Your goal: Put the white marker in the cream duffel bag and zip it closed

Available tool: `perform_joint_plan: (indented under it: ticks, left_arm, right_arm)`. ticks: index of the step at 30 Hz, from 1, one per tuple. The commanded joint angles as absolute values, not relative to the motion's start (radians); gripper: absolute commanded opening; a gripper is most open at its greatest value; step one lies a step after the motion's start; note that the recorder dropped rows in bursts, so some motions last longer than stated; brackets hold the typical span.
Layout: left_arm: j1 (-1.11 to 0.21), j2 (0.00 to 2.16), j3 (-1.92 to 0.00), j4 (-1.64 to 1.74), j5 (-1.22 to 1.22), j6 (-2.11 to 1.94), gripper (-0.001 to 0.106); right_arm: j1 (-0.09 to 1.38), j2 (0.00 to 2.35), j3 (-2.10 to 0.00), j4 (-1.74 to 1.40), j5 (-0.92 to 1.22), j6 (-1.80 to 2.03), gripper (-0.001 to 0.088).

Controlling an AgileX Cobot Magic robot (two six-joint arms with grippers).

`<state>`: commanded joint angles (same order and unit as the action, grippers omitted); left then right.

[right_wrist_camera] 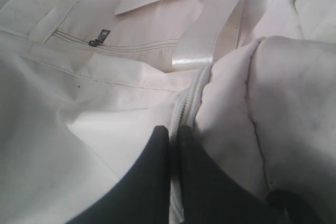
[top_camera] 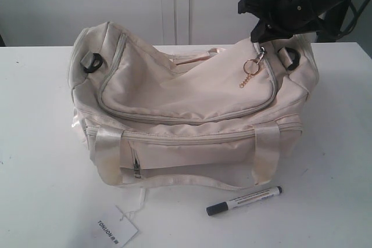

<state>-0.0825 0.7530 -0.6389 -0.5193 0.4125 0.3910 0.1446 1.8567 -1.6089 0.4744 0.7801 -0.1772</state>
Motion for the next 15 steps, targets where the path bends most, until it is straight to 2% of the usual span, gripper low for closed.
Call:
perform_joint_plan:
  ticks: [10,15]
  left_arm:
    - [-0.082,0.977,-0.722,-0.941,0.486,0.809,0.000]
    - [-0.133,1.049,-0.770,-0.994,0.497,0.871,0.000]
  right_arm:
    - [0.145,1.857,-1.609,0.474,0.778,-0.177,0.0000]
    - [0.145,1.857,-1.609,0.474,0.778,-0.177,0.0000]
